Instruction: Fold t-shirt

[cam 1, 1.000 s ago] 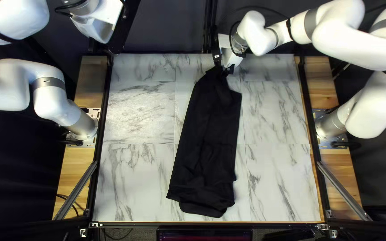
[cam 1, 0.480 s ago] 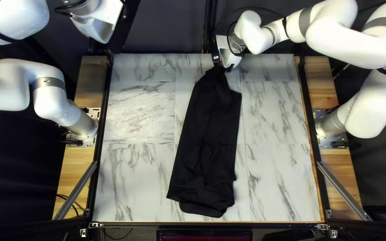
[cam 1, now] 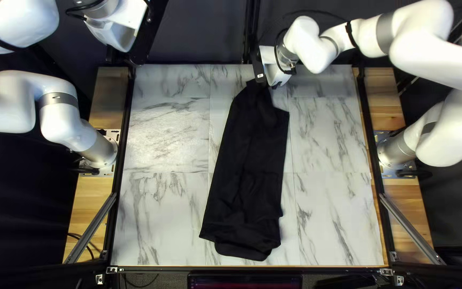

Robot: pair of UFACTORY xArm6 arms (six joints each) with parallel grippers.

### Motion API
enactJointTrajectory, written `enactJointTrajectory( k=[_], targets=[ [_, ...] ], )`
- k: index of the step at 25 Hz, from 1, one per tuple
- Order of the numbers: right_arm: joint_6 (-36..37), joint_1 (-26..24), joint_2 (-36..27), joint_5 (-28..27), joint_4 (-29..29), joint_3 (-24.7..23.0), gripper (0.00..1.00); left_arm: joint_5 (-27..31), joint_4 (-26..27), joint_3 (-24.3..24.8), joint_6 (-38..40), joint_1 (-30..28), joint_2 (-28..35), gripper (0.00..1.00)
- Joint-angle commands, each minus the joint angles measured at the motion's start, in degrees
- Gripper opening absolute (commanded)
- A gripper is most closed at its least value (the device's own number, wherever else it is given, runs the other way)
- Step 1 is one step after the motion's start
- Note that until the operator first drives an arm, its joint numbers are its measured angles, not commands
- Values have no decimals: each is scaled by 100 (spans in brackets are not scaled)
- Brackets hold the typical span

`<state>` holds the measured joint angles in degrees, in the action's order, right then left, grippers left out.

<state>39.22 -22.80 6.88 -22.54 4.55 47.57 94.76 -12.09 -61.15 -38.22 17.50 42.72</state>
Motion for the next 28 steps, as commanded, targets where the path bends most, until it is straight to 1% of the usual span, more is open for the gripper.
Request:
enactJointTrajectory(
  k=[1,9,13,16,17,18,19,20,24,27,28],
  targets=[
    [-1160,435,-100,273,-1078,-137,0,0,0,0,0,0,0,100],
    [-2643,896,-179,352,-2458,-226,0,0,0,0,0,0,0,100],
    [-3358,1134,-34,374,-3173,-193,0,0,0,0,0,0,0,100],
    [-3728,1249,122,324,-3615,-111,0,0,0,0,0,0,0,100],
    [-3830,1280,157,291,-3738,-93,6,0,0,0,0,0,0,100],
    [-3983,1343,208,202,-3932,-64,37,0,0,0,0,0,0,100],
    [-4019,1365,217,157,-3994,-64,79,0,0,0,0,0,0,100],
    [-4065,1414,213,43,-4065,-59,100,0,0,0,0,0,0,100],
    [-3848,1446,14,-178,-3860,-117,100,0,0,0,0,0,0,100],
    [-3260,1254,-287,-129,-3338,-308,100,0,0,0,0,0,0,100],
    [-2876,1130,-380,-86,-2989,-373,100,0,0,0,0,0,0,100]
  ],
)
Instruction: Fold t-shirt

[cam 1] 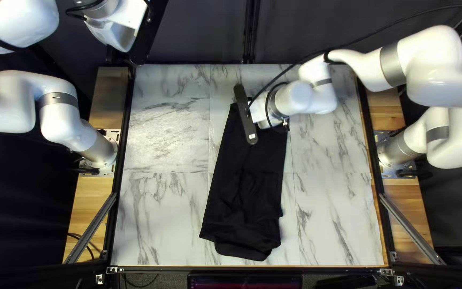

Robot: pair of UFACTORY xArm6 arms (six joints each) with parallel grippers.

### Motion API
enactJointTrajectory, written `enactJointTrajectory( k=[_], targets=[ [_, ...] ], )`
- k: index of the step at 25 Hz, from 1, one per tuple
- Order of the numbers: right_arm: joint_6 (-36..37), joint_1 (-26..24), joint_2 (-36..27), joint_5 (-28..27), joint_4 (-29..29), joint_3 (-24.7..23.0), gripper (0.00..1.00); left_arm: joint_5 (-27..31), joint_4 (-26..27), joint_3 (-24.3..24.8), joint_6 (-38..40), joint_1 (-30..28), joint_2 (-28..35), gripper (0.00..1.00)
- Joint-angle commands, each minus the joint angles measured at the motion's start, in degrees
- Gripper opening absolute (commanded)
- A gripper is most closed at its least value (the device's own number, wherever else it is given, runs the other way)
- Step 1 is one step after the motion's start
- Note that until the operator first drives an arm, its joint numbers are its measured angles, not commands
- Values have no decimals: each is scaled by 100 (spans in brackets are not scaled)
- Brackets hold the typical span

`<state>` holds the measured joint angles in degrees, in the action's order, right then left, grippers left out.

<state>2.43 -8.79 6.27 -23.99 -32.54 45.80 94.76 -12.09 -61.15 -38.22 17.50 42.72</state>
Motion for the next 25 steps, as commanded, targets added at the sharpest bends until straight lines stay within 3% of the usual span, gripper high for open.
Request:
enactJointTrajectory(
  k=[1,5,8,12,20,23,24,25],
  targets=[
    [1057,-351,-359,68,944,-221,100,0,0,0,0,0,0,100],
    [2825,-815,-317,-19,2540,-119,100,0,0,0,0,0,0,100],
    [3693,-1067,-146,-191,3281,72,100,0,0,0,0,0,0,100],
    [4069,-1143,78,-277,3592,231,100,0,0,0,0,0,0,100],
    [3875,-1004,382,21,3401,177,95,0,0,0,0,0,0,100],
    [3810,-964,522,160,3358,123,60,0,0,0,0,0,0,100],
    [3790,-952,543,169,3347,122,35,0,0,0,0,0,0,100],
    [3751,-928,560,162,3327,128,3,0,0,0,0,0,0,100]
  ],
)
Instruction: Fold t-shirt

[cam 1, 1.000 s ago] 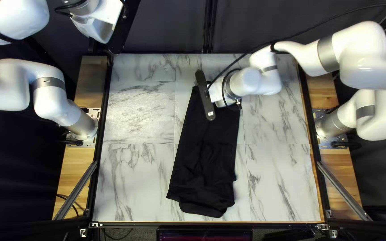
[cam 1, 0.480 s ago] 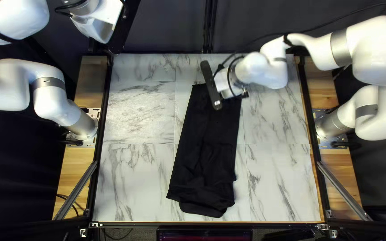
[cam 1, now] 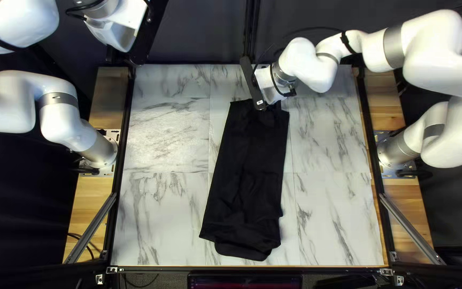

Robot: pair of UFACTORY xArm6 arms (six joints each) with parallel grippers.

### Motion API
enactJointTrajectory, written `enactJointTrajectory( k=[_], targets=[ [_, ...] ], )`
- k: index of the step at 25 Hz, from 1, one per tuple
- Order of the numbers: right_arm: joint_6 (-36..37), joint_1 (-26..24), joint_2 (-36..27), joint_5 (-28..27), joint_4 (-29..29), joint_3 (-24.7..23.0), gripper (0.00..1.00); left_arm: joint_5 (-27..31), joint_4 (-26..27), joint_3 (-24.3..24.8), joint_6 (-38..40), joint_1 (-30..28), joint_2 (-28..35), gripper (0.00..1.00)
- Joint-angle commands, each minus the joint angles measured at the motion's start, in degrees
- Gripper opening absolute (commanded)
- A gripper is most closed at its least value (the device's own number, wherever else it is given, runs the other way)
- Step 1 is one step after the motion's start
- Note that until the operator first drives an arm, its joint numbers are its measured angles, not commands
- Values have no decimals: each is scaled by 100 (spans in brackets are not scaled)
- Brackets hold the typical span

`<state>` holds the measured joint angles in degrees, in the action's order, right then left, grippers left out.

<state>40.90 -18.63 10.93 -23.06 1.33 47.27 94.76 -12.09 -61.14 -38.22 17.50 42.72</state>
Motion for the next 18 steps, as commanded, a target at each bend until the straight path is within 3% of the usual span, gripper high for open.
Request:
enactJointTrajectory(
  k=[1,9,18],
  targets=[
    [-133,76,98,57,-83,-11,1,0,0,0,0,0,0,100],
    [-662,259,45,-113,-526,145,0,0,0,0,0,0,0,100],
    [-1580,454,-448,-480,-1234,254,0,0,0,0,0,0,0,100]
  ],
)
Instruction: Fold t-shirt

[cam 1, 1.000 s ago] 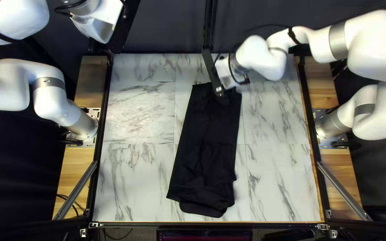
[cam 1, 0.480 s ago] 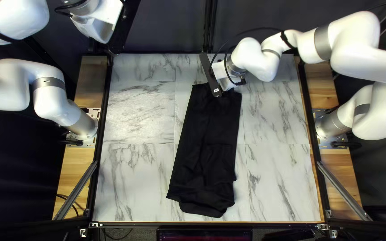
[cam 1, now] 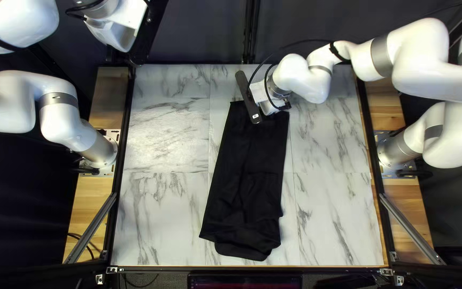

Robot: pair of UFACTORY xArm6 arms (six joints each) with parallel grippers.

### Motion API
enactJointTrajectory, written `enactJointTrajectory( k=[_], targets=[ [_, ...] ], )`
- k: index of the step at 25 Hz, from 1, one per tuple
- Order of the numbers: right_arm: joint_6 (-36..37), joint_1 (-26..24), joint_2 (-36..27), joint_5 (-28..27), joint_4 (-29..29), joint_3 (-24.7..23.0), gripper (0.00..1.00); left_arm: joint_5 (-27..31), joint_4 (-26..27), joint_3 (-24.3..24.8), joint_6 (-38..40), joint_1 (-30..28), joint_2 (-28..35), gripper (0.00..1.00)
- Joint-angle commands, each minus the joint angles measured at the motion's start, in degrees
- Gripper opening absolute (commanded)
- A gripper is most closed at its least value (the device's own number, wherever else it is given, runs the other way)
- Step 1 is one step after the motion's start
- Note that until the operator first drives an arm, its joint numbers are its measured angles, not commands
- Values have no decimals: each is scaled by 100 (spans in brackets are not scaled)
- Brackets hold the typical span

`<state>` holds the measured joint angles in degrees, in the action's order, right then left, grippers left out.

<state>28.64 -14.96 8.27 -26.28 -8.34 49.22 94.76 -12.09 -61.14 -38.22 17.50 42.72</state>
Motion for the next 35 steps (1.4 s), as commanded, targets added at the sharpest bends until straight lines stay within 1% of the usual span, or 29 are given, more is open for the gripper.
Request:
enactJointTrajectory(
  k=[1,7,14,16,20,25,31,35],
  targets=[
    [-424,107,-212,-181,-318,70,0,0,0,0,0,0,0,100],
    [-1237,276,-357,-487,-927,322,0,0,0,0,0,0,0,100],
    [-2143,253,-402,-686,-1543,439,0,0,0,0,0,0,0,100],
    [-2285,223,-432,-736,-1640,436,0,0,0,0,0,0,0,100],
    [-2380,125,-651,-847,-1686,308,0,0,0,0,0,0,0,100],
    [-2333,36,-864,-885,-1622,182,0,0,0,0,0,0,0,100],
    [-2336,-3,-931,-847,-1611,149,0,0,0,0,0,0,0,100],
    [-2098,-183,-886,-722,-1462,191,0,0,0,0,0,0,0,100]
  ],
)
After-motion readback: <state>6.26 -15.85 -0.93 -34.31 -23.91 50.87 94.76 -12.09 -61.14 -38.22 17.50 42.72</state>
